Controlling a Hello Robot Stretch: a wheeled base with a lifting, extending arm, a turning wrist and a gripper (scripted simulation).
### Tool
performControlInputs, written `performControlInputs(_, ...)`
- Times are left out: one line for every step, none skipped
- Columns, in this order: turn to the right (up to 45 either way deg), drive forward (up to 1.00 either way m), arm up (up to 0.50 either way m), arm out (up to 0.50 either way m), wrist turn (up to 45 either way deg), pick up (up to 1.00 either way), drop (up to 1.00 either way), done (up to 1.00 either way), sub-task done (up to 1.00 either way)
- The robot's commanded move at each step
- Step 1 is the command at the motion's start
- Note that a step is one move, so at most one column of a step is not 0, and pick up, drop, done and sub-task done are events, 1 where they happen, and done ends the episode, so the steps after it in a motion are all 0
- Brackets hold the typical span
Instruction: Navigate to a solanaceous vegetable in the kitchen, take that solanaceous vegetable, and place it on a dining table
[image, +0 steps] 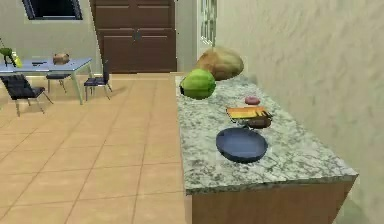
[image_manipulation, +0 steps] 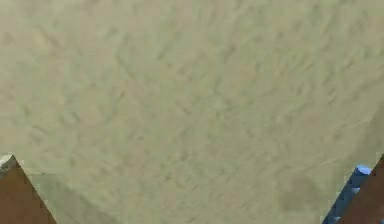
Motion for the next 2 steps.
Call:
performControlInputs(-45.0,0.00,0.00,0.00,0.0,0.00,0.00,0.00,0.00)
performControlInputs(-21.0,0.00,0.00,0.00,0.0,0.00,0.00,0.00,0.00)
